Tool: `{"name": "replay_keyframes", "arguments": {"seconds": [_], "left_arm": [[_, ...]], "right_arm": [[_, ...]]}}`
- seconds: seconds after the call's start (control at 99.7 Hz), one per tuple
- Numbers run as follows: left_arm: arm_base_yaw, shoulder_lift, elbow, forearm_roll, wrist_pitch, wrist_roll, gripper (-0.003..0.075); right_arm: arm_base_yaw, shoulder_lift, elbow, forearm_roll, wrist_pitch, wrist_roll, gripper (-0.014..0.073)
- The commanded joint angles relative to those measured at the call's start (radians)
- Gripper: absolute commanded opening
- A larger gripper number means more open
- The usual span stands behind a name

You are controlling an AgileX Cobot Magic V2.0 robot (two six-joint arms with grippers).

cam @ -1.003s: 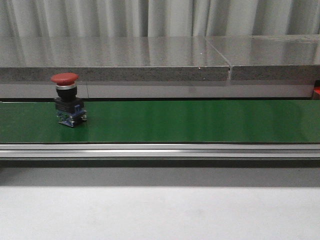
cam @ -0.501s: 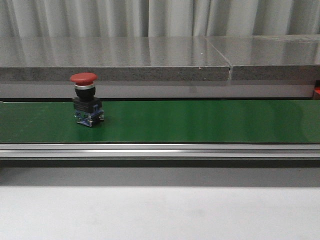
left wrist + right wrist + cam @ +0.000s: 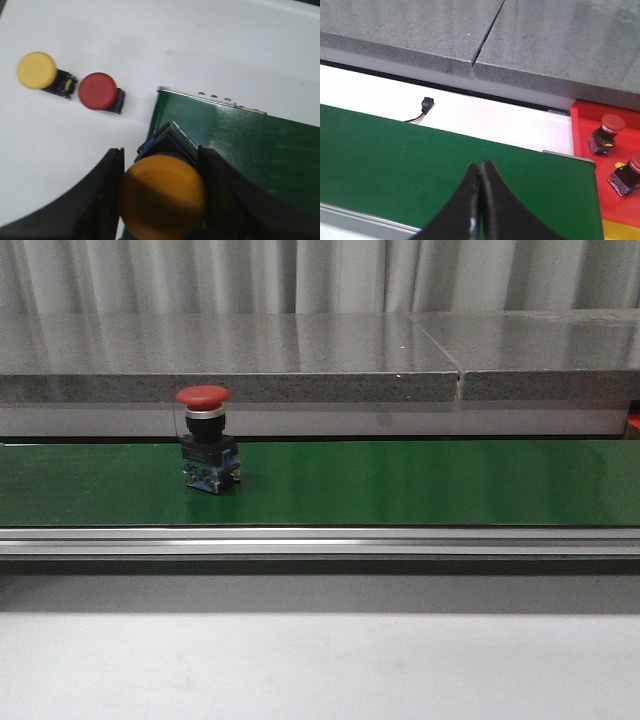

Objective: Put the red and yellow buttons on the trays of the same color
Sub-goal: 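Move the left gripper to a yellow button and grasp it, then set the yellow button on the belt and open the left gripper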

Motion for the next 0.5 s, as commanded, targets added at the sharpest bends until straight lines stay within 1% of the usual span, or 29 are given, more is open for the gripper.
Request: {"name": "replay_keyframes", "arguments": {"seconds": [0.0, 0.13, 0.321, 0.371, 0.411, 0.461, 0.491], "left_arm": [[-0.038, -0.012, -0.031, 0.009, -0.026, 0.004, -0.0008], [-0.073, 0.026, -0.031, 0.034, 0.012, 0.004, -0.0008], [-0.079, 0.062, -0.031, 0.034, 0.031, 0.004, 0.0], [-0.079, 0.062, -0.031, 0.034, 0.037, 0.004, 0.0024], [-0.079, 0.062, -0.031, 0.034, 0.045, 0.014, 0.0061], [-0.081, 0.062, -0.031, 0.034, 0.052, 0.025, 0.0119], [-0.081, 0.062, -0.031, 0.034, 0.054, 0.025, 0.0168]], "right_arm": [[0.001, -0.004, -0.025, 0.018, -0.066, -0.008, -0.0068], [0.001, -0.004, -0.025, 0.018, -0.066, -0.008, -0.0068], [0.001, -0.004, -0.025, 0.018, -0.066, -0.008, -0.0068], [0.001, -0.004, -0.025, 0.018, -0.066, -0.008, -0.0068], [0.001, -0.004, -0.025, 0.018, -0.066, -0.008, -0.0068], [0.001, -0.004, -0.025, 0.018, -0.066, -0.008, -0.0068], [0.001, -0.004, -0.025, 0.018, -0.066, -0.008, -0.0068]]}}
